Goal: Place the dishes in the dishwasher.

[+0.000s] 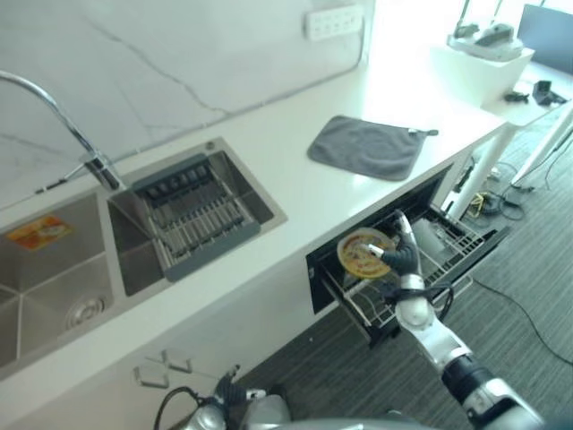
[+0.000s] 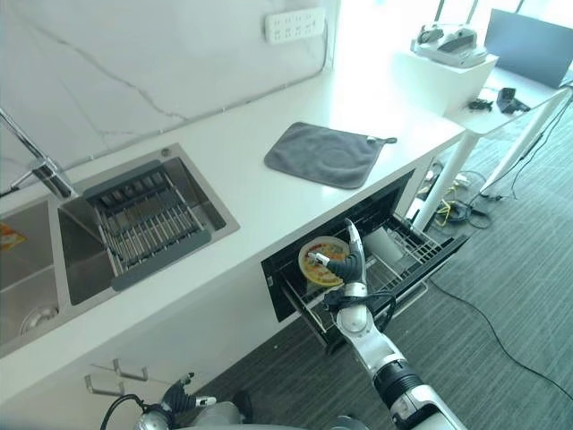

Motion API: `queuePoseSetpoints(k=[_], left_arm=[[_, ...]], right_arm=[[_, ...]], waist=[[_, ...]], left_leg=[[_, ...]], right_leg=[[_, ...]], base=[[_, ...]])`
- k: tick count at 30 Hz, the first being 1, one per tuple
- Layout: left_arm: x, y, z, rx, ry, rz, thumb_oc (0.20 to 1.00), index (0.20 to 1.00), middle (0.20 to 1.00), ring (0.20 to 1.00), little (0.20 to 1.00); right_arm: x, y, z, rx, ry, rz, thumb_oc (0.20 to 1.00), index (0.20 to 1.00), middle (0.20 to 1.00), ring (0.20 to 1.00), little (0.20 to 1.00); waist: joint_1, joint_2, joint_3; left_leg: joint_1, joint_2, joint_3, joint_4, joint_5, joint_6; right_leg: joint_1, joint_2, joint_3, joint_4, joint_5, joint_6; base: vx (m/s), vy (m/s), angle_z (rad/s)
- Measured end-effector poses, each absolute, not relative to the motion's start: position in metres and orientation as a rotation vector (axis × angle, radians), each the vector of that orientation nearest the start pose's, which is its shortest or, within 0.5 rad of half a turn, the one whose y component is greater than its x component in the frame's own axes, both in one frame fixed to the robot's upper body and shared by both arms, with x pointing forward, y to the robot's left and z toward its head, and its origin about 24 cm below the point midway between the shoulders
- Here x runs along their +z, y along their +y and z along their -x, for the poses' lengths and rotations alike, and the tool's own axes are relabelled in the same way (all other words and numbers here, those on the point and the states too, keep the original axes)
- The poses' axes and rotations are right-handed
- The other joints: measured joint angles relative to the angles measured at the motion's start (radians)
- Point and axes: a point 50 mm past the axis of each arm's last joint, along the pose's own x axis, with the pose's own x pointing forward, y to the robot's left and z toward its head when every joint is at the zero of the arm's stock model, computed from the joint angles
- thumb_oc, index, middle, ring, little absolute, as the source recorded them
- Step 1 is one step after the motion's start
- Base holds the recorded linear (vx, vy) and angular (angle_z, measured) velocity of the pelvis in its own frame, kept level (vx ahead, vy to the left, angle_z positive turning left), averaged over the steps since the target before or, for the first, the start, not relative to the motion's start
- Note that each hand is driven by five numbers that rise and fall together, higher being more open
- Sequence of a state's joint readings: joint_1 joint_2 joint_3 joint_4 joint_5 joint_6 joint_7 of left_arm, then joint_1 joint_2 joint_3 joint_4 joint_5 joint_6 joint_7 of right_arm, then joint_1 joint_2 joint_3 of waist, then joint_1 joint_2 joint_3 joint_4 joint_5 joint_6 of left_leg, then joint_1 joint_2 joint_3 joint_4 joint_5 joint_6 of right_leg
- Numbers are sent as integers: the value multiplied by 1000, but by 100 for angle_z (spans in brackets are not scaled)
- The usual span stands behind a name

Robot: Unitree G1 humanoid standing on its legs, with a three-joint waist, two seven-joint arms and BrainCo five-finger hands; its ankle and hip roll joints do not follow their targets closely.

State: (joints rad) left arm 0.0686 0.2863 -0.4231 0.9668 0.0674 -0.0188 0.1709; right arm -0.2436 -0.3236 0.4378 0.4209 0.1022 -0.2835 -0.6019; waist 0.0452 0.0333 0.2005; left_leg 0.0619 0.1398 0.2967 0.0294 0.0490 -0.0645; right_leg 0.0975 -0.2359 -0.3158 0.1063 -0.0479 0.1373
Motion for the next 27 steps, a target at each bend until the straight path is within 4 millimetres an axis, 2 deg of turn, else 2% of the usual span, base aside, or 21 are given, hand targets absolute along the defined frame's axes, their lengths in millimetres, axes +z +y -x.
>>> queuePoseSetpoints(k=[2,6,14,19,22,24,25,26,27], left_arm=[[-154,208,-98,-121,1041,-559,1000,1000,1000,1000,1000],[-156,211,-87,-101,1075,-546,1000,1000,1000,1000,1000],[-156,216,-85,-103,1069,-518,1000,1000,1000,1000,1000],[-155,216,-85,-124,1072,-512,1000,1000,1000,1000,1000],[-155,217,-86,-128,1072,-516,1000,1000,1000,1000,1000],[-155,217,-89,-128,1065,-519,1000,1000,1000,1000,1000],[-154,217,-92,-133,1058,-530,1000,1000,1000,1000,1000],[-154,217,-92,-134,1058,-532,1000,1000,1000,1000,1000],[-152,216,-100,-195,1029,-616,1000,1000,1000,1000,1000]], right_arm=[[19,-163,-269,-245,-84,218,1000,1000,1000,1000,1000],[14,-186,-259,-352,-63,202,1000,1000,1000,1000,1000],[16,-245,-234,-500,-34,162,1000,1000,1000,1000,1000],[14,-265,-223,-586,-29,91,1000,1000,1000,1000,1000],[3,-279,-214,-664,15,26,1000,1000,1000,1000,1000],[-16,-288,-203,-740,90,-58,1000,1000,1000,1000,1000],[-33,-289,-194,-783,164,-145,1000,1000,1000,1000,1000],[-34,-289,-194,-785,166,-148,1000,1000,1000,1000,1000],[-47,-287,-191,-800,214,-250,1000,1000,1000,1000,1000]], waist=[[-7,-3,-28],[-24,-12,-43],[-71,-27,-50],[-90,-30,-48],[-98,-32,-49],[-99,-33,-48],[-98,-30,-47],[-98,-30,-46],[-93,-28,-34]], left_leg=[[15,-1,14,-19,2,-2],[32,3,28,-31,5,-4],[46,18,50,-48,10,-13],[46,24,70,-49,10,-14],[46,25,72,-53,9,-15],[47,24,72,-58,10,-15],[44,23,74,-62,10,-16],[44,22,74,-61,10,-16],[35,22,73,-51,9,-15]], right_leg=[[2,1,6,-7,-1,0],[2,8,21,-8,-1,1],[-3,26,40,-17,4,9],[-18,34,59,-19,8,10],[-18,35,60,-23,7,10],[-19,36,59,-24,5,8],[-25,35,60,-21,5,10],[-25,35,60,-20,5,10],[-44,30,63,13,0,10]], base=[[57,-40,-13],[37,-52,-13],[19,-61,-8],[34,-44,-12],[57,-35,-2],[44,-18,0],[0,0,0],[0,0,0],[0,0,0]])
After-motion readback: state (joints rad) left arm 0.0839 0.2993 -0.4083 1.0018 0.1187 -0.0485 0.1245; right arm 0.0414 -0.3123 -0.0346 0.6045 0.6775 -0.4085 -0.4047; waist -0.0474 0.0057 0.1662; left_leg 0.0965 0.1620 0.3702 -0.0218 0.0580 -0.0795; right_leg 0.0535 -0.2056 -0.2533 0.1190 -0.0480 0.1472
